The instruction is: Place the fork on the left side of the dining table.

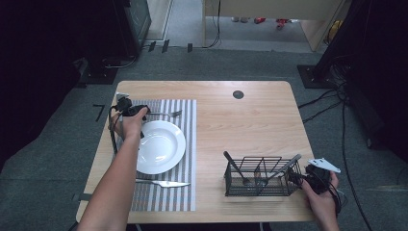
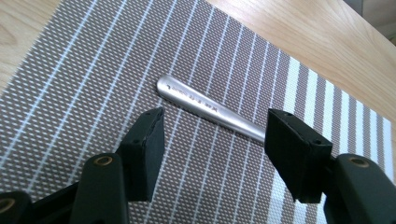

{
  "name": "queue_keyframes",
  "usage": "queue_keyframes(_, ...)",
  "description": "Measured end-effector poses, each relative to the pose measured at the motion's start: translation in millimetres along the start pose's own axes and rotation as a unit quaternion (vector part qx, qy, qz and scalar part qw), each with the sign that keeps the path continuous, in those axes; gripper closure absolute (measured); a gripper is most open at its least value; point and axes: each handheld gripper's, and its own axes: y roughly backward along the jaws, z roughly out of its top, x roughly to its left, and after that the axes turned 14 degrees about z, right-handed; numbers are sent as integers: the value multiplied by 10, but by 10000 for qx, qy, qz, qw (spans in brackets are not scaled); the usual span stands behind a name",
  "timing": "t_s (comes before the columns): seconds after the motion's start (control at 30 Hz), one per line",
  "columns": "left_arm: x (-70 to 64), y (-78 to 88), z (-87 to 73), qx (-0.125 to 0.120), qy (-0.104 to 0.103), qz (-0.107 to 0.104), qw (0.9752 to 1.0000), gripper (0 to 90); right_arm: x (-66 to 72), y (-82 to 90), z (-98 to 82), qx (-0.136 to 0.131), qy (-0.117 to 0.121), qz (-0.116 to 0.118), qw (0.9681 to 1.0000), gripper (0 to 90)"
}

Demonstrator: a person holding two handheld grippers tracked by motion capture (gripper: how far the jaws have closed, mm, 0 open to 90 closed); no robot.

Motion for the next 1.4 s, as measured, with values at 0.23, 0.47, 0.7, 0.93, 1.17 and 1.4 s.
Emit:
queue_keyframes(0.23,1,40,-32,-40,-304,-294,9991,370,0,0,0,0,3,-1,10000,108)
queue_keyframes(0.47,17,188,-56,-446,-514,-543,9962,337,1,-1,0,2,5,-4,10000,108)
queue_keyframes(0.7,40,381,-101,-826,-768,-773,9906,346,2,-1,0,3,5,-5,10000,108)
queue_keyframes(0.93,43,652,-189,-1335,-1117,-960,9800,335,6,0,-2,2,-4,-6,10000,110)
queue_keyframes(1.17,48,901,-310,-1801,-1450,-1162,9659,293,8,3,-5,5,2,-10,10000,111)
queue_keyframes(1.4,84,1105,-466,-2098,-1771,-1300,9527,263,8,3,-5,5,2,-10,10000,111)
